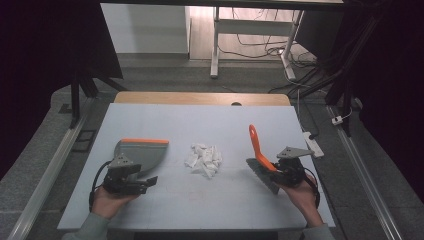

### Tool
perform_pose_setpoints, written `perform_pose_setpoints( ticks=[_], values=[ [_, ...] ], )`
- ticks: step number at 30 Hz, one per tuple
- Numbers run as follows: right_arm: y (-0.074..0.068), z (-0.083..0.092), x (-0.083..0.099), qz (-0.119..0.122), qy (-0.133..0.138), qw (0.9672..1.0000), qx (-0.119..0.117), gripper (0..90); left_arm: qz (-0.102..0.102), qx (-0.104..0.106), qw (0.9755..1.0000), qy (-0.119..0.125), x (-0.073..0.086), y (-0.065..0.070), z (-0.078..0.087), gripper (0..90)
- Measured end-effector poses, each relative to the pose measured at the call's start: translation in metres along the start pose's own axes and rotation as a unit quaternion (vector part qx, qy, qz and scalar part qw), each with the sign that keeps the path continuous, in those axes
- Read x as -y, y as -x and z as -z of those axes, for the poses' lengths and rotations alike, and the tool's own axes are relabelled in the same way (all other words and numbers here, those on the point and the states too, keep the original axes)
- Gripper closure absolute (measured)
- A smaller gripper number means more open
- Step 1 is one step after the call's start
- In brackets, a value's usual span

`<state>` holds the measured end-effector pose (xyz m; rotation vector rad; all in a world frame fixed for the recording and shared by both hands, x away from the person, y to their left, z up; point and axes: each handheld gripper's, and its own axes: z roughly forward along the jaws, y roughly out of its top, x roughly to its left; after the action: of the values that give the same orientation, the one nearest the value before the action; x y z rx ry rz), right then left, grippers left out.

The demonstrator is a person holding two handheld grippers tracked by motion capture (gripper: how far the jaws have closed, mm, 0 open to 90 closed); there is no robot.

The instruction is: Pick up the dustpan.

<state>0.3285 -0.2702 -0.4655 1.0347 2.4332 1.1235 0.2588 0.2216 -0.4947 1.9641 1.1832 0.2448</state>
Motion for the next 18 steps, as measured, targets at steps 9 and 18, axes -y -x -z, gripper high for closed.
perform_pose_setpoints(
  ticks=[9,18],
  values=[
    [-0.0006,0.0012,-0.0002,-0.001,0.008,1.0000,-0.003,70.2,0.001,0.001,1.0000,-0.003,-0.0002,0.0007,-0.0007,18.6],
    [-0.0012,0.0007,-0.0008,0.001,0.005,1.0000,-0.002,70.1,0.001,0.001,1.0000,-0.006,-0.0008,0.0015,-0.0020,18.6]
  ],
)
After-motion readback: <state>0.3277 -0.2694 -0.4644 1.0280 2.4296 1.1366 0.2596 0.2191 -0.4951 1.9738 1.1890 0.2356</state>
